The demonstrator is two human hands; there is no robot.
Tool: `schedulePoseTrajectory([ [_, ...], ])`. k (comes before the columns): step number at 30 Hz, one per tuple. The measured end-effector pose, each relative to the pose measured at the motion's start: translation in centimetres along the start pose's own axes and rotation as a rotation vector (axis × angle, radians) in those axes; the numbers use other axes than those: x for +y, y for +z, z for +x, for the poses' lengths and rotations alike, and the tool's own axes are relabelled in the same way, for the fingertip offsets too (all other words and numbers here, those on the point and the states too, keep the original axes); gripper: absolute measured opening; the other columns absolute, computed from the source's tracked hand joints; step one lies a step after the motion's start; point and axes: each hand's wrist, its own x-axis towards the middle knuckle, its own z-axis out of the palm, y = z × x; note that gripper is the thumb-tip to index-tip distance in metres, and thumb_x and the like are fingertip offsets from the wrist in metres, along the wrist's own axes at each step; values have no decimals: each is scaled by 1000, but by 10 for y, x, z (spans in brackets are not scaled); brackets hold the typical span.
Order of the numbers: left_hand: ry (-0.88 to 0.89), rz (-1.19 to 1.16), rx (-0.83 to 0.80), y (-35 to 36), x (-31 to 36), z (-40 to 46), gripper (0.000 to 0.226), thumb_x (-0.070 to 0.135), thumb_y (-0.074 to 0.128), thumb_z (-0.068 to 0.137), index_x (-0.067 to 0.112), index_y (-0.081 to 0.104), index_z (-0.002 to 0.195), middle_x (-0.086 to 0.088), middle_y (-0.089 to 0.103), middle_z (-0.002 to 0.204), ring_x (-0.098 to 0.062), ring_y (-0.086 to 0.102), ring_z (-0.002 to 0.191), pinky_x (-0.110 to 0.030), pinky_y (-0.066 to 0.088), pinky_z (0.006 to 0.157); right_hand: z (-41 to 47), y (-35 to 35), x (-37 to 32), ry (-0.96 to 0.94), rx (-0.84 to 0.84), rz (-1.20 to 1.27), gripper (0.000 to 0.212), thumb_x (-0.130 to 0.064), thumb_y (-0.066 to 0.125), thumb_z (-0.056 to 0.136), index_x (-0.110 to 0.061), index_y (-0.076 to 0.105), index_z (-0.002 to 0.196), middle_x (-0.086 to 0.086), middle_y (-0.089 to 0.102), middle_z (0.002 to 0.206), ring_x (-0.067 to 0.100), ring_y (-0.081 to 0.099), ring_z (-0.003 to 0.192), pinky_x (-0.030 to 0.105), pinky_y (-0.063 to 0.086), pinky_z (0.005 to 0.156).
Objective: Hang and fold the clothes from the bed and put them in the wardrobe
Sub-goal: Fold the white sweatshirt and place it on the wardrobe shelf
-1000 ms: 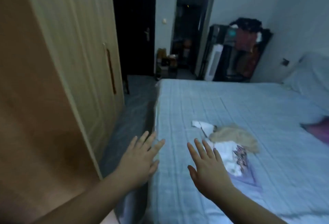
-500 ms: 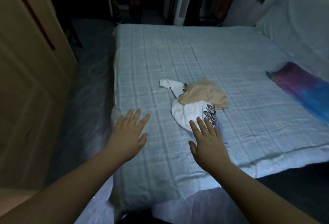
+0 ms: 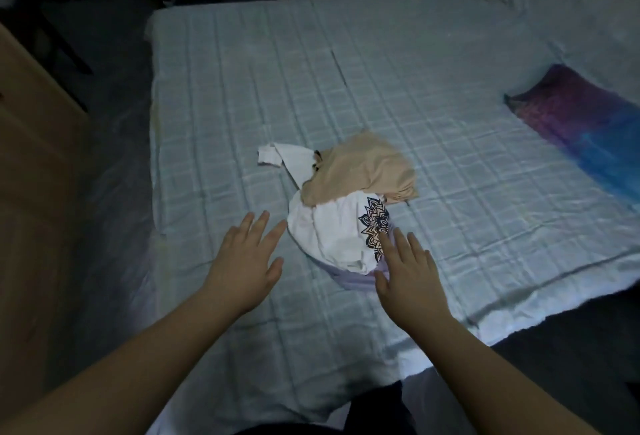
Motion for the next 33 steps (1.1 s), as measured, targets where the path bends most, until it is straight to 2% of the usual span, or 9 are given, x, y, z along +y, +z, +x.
schedulePoseTrajectory([
  [7, -181, -90, -87, 96, 72, 85, 65, 42, 40, 86, 15, 44, 145, -21, 45, 146, -44, 45, 130, -54, 44, 101, 78, 79, 119, -141, -275, -31, 68, -34, 49, 84, -15, 39, 148, 15, 39, 154, 39, 39, 139, 57, 42, 104],
  [10, -297, -147, -180, 145, 92, 106, 69, 43, 34, 85, 13, 41, 147, -24, 42, 148, -46, 41, 134, -54, 40, 106, 106, 108, 153, -176, -313, -22, 63, -30, 58, 86, -11, 46, 144, 17, 46, 149, 39, 46, 134, 55, 44, 102],
  [13, -365, -199, -265, 189, 107, 120, 74, 44, 23, 83, 13, 34, 150, -21, 36, 153, -41, 32, 141, -52, 32, 113, 134, 139, 167, -234, -309, 86, 67, -21, 68, 81, -7, 46, 142, 20, 48, 145, 39, 48, 131, 50, 44, 104],
  [16, -290, -227, -299, 230, 112, 131, 72, 38, 20, 85, 10, 32, 151, -17, 33, 155, -37, 26, 145, -49, 20, 119, 151, 177, 159, -358, -377, 151, 73, -19, 67, 77, -8, 43, 144, 18, 43, 148, 38, 41, 134, 48, 40, 108],
  [19, -389, -377, -288, 256, 115, 134, 69, 31, 34, 86, 14, 28, 153, -15, 26, 158, -33, 23, 146, -45, 20, 120, 161, 217, 144, -458, -457, 104, 72, -27, 64, 79, -15, 38, 146, 12, 36, 152, 33, 33, 139, 46, 35, 113],
  [23, -503, -550, -234, 274, 124, 125, 69, 32, 39, 85, 11, 34, 150, -19, 31, 155, -35, 31, 143, -46, 28, 117, 169, 245, 132, -431, -407, -17, 46, -27, 65, 80, -21, 55, 124, 10, 50, 128, 33, 45, 115, 45, 42, 93],
  [26, -497, -561, -253, 269, 128, 107, 64, 21, 50, 91, 13, 30, 152, -15, 28, 157, -32, 28, 144, -40, 24, 118, 170, 242, 125, -391, -365, -39, 23, -22, 59, 82, -20, 61, 105, 9, 57, 107, 35, 51, 99, 45, 42, 79],
  [30, -453, -599, -196, 234, 127, 80, 69, 10, 56, 89, 12, 29, 152, -14, 29, 157, -30, 30, 143, -30, 24, 115, 151, 208, 118, -394, -382, 361, 23, -13, 46, 82, -12, 61, 99, 7, 62, 98, 30, 57, 94, 40, 45, 77],
  [33, -534, -684, -214, 188, 122, 68, 71, 15, 56, 93, 24, 21, 154, -3, 29, 157, -19, 35, 140, -23, 27, 110, 125, 152, 105, -209, -359, 725, 22, -8, 47, 97, -14, 62, 112, -5, 62, 104, 11, 55, 99, 23, 37, 81],
])
